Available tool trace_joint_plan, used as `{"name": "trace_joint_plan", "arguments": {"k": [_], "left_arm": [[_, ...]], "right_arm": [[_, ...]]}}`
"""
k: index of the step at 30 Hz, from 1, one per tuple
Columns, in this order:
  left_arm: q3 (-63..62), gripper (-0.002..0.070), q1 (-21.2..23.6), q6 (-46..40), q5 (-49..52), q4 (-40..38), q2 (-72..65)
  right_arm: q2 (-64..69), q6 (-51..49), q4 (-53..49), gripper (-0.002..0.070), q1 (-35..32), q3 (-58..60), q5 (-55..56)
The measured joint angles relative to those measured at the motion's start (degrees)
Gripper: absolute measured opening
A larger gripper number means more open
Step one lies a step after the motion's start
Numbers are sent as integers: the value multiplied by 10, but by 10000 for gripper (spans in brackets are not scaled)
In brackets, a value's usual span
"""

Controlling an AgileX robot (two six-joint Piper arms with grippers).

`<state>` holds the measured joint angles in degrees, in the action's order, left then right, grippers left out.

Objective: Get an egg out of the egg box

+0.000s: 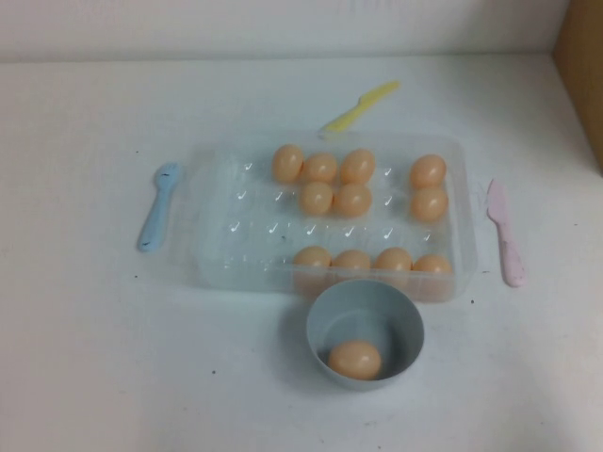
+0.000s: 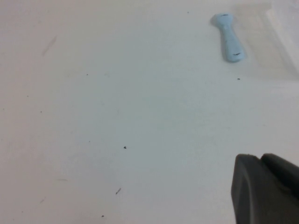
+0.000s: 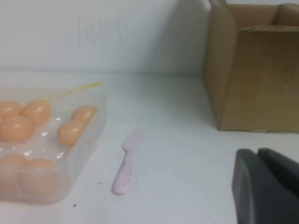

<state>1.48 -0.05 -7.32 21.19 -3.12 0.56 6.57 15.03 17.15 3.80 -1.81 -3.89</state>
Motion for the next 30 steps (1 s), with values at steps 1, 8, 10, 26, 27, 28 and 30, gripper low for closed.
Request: {"name": "trace_joint_plan", "arguments": {"k": [1, 8, 10, 26, 27, 28, 30], "left_arm": [[0, -5, 0, 0, 0, 0, 0], [0, -5, 0, 0, 0, 0, 0], [0, -5, 0, 0, 0, 0, 0], [0, -4, 0, 0, 0, 0, 0], [0, -4, 0, 0, 0, 0, 0], [0, -5, 0, 0, 0, 0, 0], [0, -5, 0, 0, 0, 0, 0]], "right_arm": [[-14, 0, 1, -18, -16, 2, -16], [-51, 0, 30, -18, -46, 5, -96], [-51, 0, 30, -18, -46, 5, -101], [-51, -187, -181, -18, -46, 33, -104], [-51, -184, -179, -18, -47, 33, -118], [-51, -183, -177, -18, -47, 33, -131], [-51, -182, -171, -18, -47, 33, -151]]}}
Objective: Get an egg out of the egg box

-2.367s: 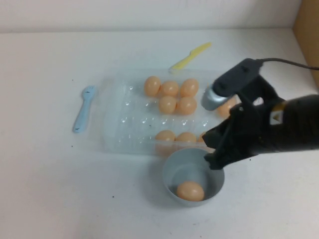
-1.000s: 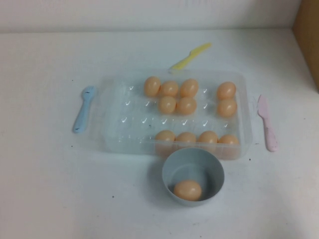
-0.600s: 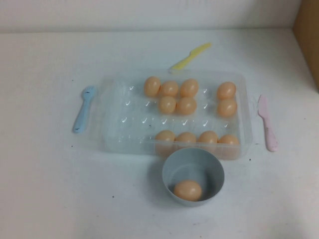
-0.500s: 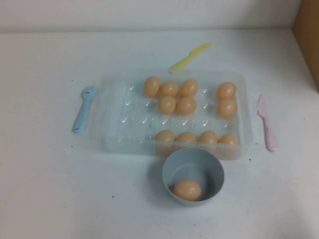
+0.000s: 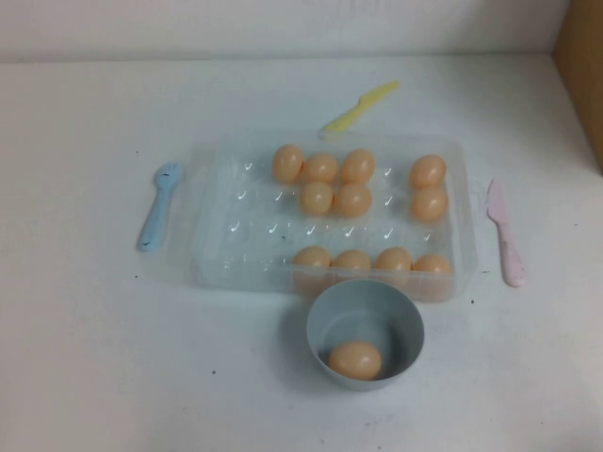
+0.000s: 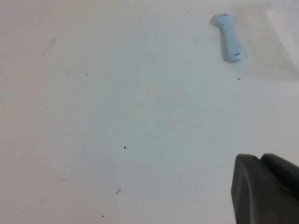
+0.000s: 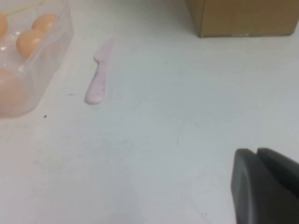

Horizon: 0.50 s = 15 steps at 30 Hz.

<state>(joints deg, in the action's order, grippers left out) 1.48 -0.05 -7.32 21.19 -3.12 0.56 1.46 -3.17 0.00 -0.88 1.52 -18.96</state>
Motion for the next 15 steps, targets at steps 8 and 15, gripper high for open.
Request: {"name": "trace_joint_plan", "arguments": {"k": [8, 15], "left_arm": [[0, -5, 0, 0, 0, 0, 0], [0, -5, 0, 0, 0, 0, 0]], "right_arm": [[0, 2, 4, -18, 0, 0, -19], [0, 2, 4, -18, 0, 0, -19]]}}
